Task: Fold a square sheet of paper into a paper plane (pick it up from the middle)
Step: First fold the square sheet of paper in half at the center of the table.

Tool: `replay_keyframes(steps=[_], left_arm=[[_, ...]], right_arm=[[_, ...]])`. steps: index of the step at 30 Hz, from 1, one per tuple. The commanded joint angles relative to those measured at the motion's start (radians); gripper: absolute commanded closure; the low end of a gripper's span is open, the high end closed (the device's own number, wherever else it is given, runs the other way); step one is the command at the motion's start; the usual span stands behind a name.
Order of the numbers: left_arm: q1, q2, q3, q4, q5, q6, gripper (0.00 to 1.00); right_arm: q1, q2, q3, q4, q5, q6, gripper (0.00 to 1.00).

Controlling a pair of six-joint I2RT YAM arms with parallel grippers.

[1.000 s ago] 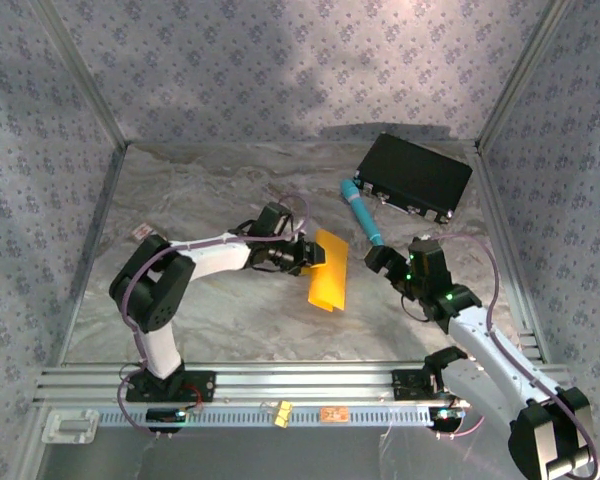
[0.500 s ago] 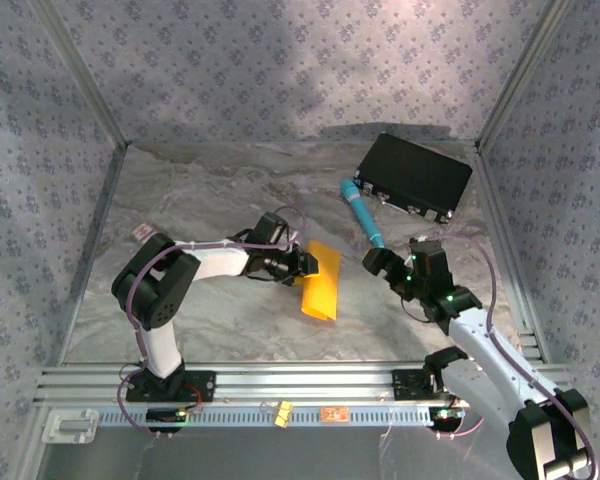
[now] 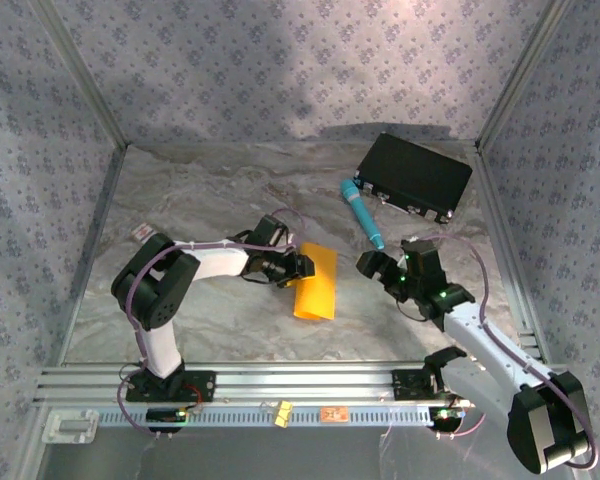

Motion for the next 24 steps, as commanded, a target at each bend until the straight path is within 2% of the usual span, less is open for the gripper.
replay_keyframes(steps=[1, 10, 24], left_arm=[[-0.004, -0.037, 0.026, -0.092, -0.058, 0.062, 0.49], [-0.005, -0.076, 0.051, -0.18, -0.128, 0.104, 0.41], [-0.004, -0.083, 0.075, -0.26, -0.192, 0.146, 0.43]], right_arm=[[0.013, 0.013, -0.008, 0.029, -0.001, -0.01, 0.07], [0.045, 0.059, 0.003, 0.044, 0.009, -0.009, 0.07], [0.089, 0.129, 0.023, 0.085, 0.019, 0.014, 0.1]])
